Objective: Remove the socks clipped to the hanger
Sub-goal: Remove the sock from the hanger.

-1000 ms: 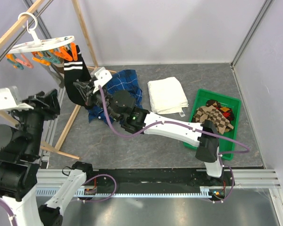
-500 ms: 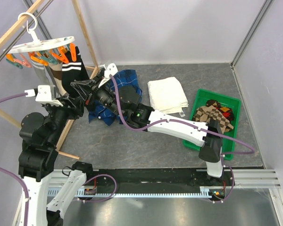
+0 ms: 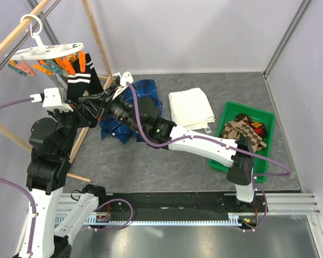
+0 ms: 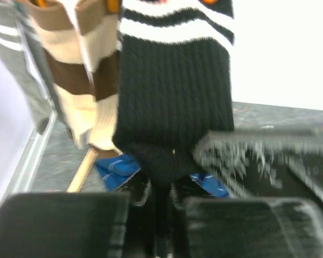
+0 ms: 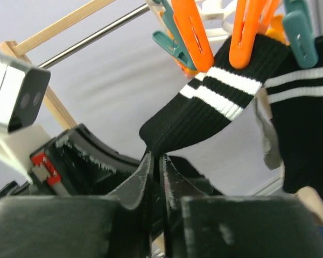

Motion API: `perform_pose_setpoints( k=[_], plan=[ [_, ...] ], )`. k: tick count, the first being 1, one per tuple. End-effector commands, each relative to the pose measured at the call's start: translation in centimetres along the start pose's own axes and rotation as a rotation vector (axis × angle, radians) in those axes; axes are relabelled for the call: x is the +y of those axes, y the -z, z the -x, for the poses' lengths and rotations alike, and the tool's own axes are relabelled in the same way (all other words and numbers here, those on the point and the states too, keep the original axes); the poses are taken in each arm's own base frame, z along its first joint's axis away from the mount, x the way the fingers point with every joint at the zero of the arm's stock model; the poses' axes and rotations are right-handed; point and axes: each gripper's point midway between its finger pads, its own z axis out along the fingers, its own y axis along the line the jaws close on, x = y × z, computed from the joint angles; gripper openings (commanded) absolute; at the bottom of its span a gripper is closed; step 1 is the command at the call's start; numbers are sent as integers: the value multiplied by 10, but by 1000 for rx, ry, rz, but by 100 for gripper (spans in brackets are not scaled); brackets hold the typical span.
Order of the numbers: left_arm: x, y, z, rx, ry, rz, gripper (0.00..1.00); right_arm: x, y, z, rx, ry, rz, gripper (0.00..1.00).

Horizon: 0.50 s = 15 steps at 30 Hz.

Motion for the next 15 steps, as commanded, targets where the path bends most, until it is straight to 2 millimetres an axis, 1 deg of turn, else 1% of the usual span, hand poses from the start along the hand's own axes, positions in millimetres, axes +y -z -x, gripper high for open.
perform_pose_setpoints(
  k=[1,2,3,4,5,6,7,8,9,10,11,12,13,14,15],
  plan=[
    [10,10,26,-40,11,64,2,21,3,36,-43,-18,124,32],
    [7,14,31,-48,31,53,2,20,5,46,-60,-17,126,39],
    [6,17,28,-32,36,45,2,22,6,50,-58,-19,161,44],
    [5,20,30,-33,47,38,2,14,5,61,-72,-10,166,54],
    [4,24,34,-43,58,31,2,17,6,65,-60,-8,209,59],
    [2,27,35,-42,63,22,2,16,6,68,-55,-14,223,65],
    [1,28,36,-41,69,19,2,10,4,82,-69,-3,229,75],
    [0,31,42,-48,82,14,2,10,3,80,-53,2,260,78],
    [-3,32,44,-48,89,0,2,7,1,84,-56,3,267,80],
    [-4,34,47,-48,95,-7,2,4,0,99,-78,-2,283,82],
    [-7,36,48,-48,101,-17,2,-3,-5,94,-67,-10,291,83],
    [-11,36,48,-42,111,-38,2,-1,-5,95,-57,-15,323,84],
    [-12,37,48,-38,117,-47,2,-2,-6,111,-81,-23,339,87],
    [-14,38,48,-38,126,-55,2,-10,-12,105,-70,-31,343,87],
    [-16,40,48,-36,130,-69,2,-9,-13,104,-58,-31,367,88]
  ],
)
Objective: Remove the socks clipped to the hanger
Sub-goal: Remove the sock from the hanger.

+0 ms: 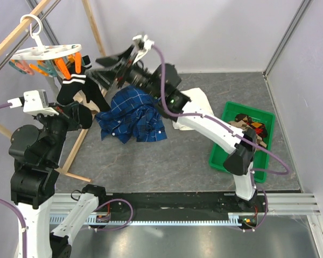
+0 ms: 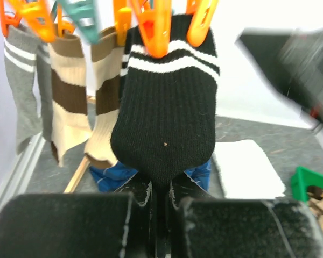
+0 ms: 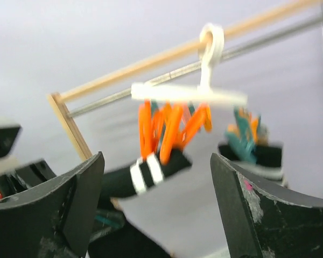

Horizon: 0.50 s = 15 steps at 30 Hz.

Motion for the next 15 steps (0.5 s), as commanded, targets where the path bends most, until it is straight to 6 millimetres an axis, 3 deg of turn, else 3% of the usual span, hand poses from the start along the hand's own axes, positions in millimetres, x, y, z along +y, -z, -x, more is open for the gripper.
perform_pose_setpoints(
  k=[1,2,4,5,11,15],
  plan=[
    [-14,8,3,12,65,-65,2,25,-10,36,-40,-18,179,88],
    [-15,8,2,17,66,-72,2,16,-15,24,-19,-24,171,88],
    [-17,10,2,15,70,-85,2,17,-20,32,-28,-22,170,88],
    [-18,12,3,12,72,-92,2,11,-22,24,-20,-40,160,88],
    [-21,16,-1,10,62,-118,2,0,-27,27,-72,-110,107,88],
    [-24,17,-9,29,50,-145,2,4,-29,20,-78,-147,123,88]
  ],
)
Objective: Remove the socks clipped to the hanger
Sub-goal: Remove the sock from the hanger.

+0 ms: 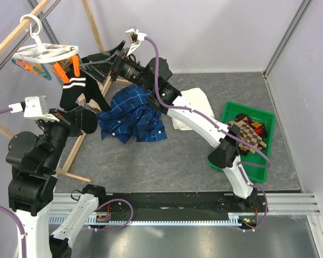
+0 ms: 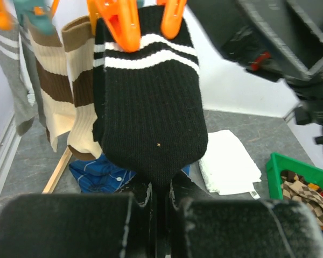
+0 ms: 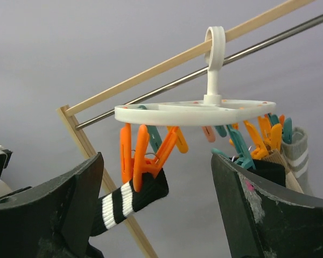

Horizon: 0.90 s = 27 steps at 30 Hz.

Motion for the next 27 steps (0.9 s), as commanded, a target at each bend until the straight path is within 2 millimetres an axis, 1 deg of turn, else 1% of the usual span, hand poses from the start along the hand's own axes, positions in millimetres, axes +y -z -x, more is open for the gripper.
perform_pose_setpoints(
  k=[1,4,6,10,11,20,22,25,26,27],
  plan=[
    [-8,1,-8,16,14,-50,2,17,-6,8,-51,-51,48,88],
    [-7,4,-14,21,6,-55,2,23,-9,-4,-35,-62,66,88],
    [-7,6,-15,15,2,-60,2,29,-11,-8,-34,-55,77,87],
    [-6,8,-15,12,-13,-61,2,34,-14,-12,-46,-37,77,85],
    [-7,8,-15,11,-13,-64,2,35,-15,-13,-49,-35,82,84],
    [-8,7,-18,15,-14,-72,2,37,-21,-12,-110,-48,119,74],
    [-9,6,-18,17,-11,-78,2,37,-22,-9,-125,-46,123,73],
    [-11,3,-19,19,1,-86,2,36,-22,-7,-143,-44,117,64],
    [-11,1,-19,22,6,-85,2,36,-22,-4,-154,-47,117,60],
    [-16,1,-19,26,9,-109,2,36,-23,-4,-165,-58,122,59]
  ],
)
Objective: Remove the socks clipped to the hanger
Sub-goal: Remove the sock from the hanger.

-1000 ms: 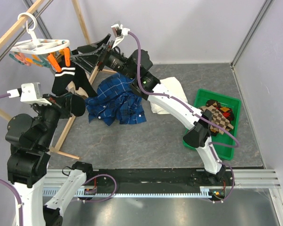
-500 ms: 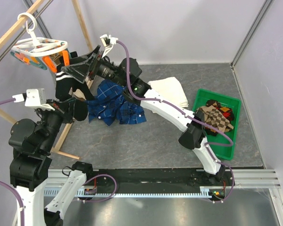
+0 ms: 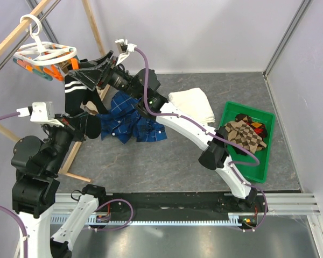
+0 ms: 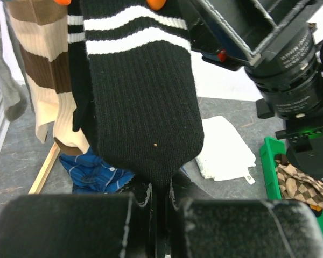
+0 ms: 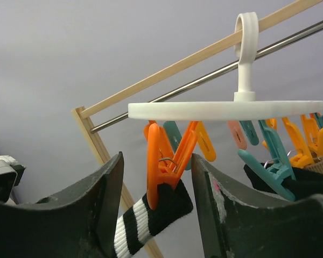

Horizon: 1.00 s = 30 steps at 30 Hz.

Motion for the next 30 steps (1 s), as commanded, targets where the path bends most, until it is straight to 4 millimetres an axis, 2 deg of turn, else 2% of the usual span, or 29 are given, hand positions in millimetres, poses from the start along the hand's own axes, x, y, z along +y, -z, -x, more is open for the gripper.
perform_pose_setpoints(
  k=[1,7,11,18,21,23,26,27,28,29,30],
  plan=[
    [-13,-8,4,-4,14,-66,2,17,-6,31,-116,-1,57,59],
    [-15,-9,3,-3,24,-74,2,15,-7,38,-152,-18,40,59],
    [-16,-12,2,5,35,-75,2,14,-7,41,-179,-39,40,52],
    [-17,-13,2,8,38,-77,2,16,-5,49,-208,-67,58,50],
    [-17,-14,-1,16,40,-78,2,14,-3,52,-220,-99,63,64],
    [-16,-14,-1,16,41,-78,2,11,-3,52,-223,-100,54,64],
    [-16,-14,-1,13,41,-74,2,11,-4,53,-224,-98,48,41],
    [-16,-14,-1,16,40,-73,2,11,-4,53,-223,-94,46,20],
    [-16,-14,-1,15,40,-74,2,9,-4,52,-215,-94,38,9],
    [-16,-14,-1,15,40,-75,2,8,-4,53,-212,-85,30,0],
    [-16,-14,-1,15,41,-74,2,5,-4,50,-204,-84,19,0]
  ],
)
